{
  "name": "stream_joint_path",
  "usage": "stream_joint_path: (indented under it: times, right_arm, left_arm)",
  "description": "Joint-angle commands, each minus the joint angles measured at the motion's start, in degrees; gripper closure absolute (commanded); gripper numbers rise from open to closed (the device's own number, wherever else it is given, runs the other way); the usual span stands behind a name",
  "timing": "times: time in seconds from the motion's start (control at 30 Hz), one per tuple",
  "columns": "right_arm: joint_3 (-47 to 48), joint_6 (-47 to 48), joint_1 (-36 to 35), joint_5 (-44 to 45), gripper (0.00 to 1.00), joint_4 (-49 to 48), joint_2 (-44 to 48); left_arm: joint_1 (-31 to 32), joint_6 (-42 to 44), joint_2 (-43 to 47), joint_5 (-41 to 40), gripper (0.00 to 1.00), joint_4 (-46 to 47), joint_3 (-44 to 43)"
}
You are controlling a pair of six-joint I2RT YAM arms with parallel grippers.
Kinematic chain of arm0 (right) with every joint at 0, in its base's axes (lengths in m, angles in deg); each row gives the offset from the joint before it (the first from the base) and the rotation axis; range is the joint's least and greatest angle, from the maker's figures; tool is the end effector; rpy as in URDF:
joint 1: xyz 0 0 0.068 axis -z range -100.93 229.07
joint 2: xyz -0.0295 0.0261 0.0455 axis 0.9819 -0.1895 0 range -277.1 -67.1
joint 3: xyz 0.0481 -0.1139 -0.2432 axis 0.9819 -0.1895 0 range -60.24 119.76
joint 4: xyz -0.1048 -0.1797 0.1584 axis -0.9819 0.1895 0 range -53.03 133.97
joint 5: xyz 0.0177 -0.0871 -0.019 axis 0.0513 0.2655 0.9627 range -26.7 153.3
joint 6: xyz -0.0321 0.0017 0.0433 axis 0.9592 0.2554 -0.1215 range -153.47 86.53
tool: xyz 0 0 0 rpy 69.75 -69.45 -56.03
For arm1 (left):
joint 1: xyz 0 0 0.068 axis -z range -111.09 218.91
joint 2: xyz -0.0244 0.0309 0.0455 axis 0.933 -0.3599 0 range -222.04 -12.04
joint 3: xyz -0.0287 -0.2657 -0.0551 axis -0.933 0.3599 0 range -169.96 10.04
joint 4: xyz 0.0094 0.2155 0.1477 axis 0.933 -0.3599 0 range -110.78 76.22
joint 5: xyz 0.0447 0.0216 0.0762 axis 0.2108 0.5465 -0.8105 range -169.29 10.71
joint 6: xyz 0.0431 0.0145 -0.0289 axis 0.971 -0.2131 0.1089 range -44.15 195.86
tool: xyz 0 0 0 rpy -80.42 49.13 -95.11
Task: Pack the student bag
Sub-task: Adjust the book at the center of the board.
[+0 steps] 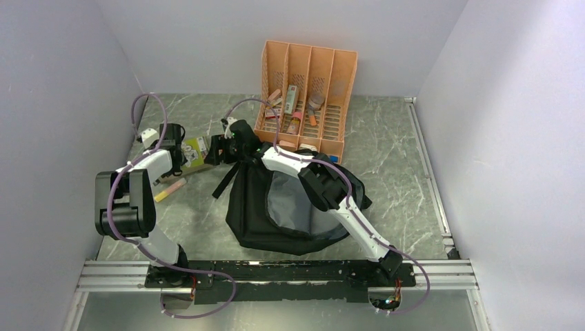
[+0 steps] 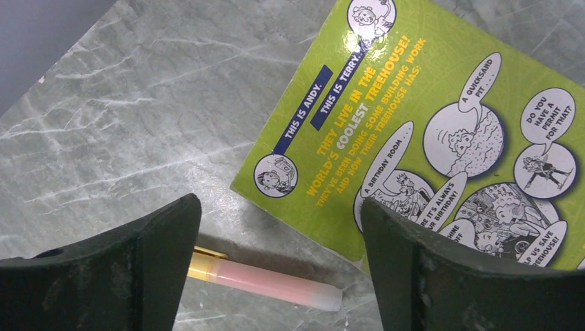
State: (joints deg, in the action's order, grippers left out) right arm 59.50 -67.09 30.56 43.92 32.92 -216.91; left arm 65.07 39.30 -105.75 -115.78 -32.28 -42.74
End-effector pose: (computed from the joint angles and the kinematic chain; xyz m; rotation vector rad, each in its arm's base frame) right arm 0.3799 0.4476 0.1283 -0.5224 2.1700 1.1965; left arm 0.3117 0.0420 0.1735 -1.0321 2.1794 0.5748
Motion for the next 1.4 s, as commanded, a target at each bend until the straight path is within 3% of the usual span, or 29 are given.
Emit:
stream_joint_path:
  times: [0.0,0.27,0.83,1.17,1.37]
  right_arm:
    - [-1.48,1.66,-0.20,-1.87,0.28,1.91,1.38]
    - [-1.24,1.62,0.06,-3.50,0.27,1.63,1.69]
    - [-6.93,2.13,0.25,-3.98,0.27,-2.03,6.03]
    - [-9.40,1.79,1.47,-2.00,0.27,-3.61,7.63]
    - [-12.02,1.45,2.20,4.10,0.27,-3.31,9.83]
  left_arm:
    - [-0.56,-0.78,-0.89,0.31,0.06,-0.80,-1.22]
    - [-0.82,-1.03,-0.60,1.58,0.03,-0.04,-1.13]
    - [-2.57,-0.66,-2.09,15.11,0.04,8.29,4.54]
    - [-1.18,3.78,-4.13,25.84,0.20,15.05,5.19]
    - [1.41,5.09,-6.43,28.60,0.26,15.83,4.00]
